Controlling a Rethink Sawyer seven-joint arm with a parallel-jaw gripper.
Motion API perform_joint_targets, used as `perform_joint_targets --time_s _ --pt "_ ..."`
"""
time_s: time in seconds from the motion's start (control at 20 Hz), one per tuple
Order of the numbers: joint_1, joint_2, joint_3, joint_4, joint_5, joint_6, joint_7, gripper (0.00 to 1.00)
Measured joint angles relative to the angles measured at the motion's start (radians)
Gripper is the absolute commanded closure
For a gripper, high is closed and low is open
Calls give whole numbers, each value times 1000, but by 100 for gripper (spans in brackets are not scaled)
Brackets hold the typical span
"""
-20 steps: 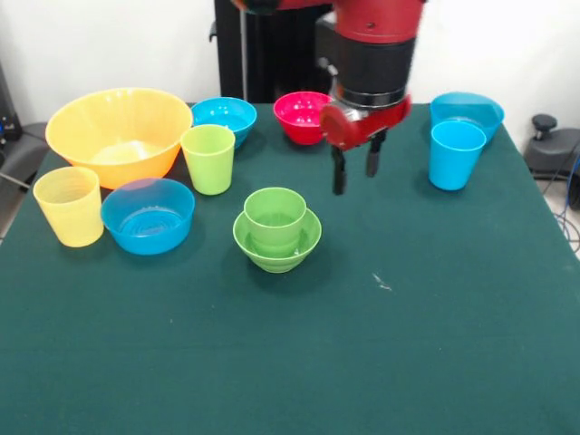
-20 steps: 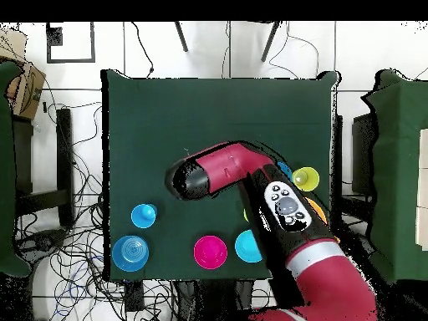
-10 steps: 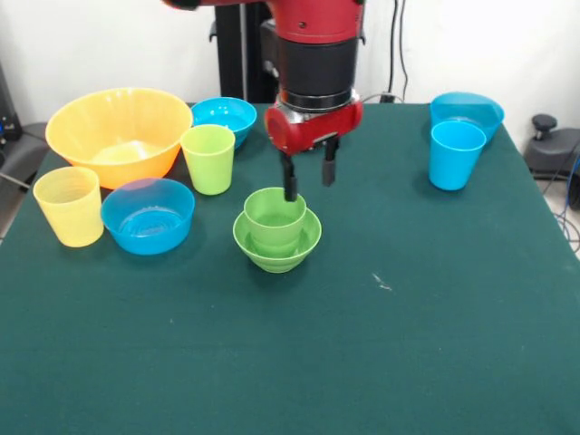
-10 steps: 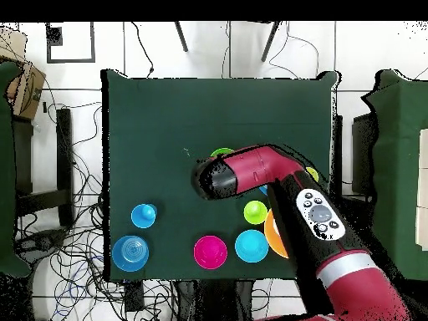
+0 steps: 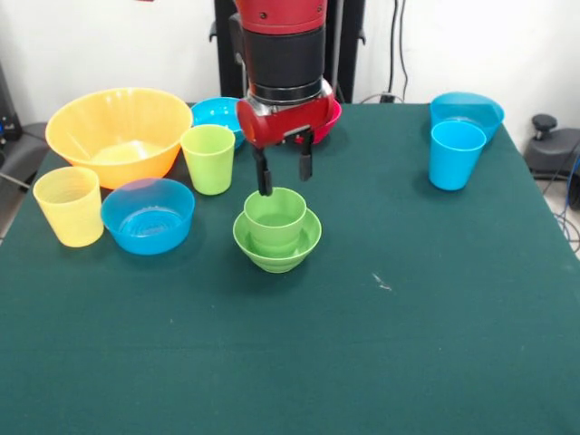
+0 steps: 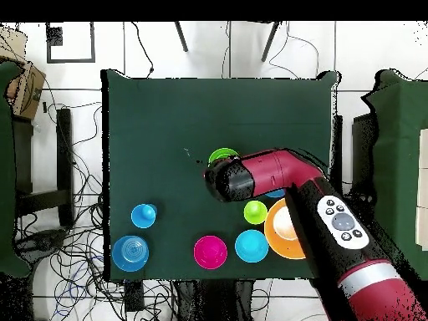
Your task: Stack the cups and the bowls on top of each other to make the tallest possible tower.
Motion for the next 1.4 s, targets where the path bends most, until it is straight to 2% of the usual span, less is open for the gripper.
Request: perform_joint_targets --time_s 0.3,0.6,0.8,1.3,1.4 --pt "-5 1 10 10 -12 0 0 0" --pt "-11 13 40 10 -68 0 0 0" --pt "-46 40 69 10 -93 0 0 0" --pt "-204 123 158 9 -121 1 -43 0" --pt "-218 130 169 9 -121 4 -57 0"
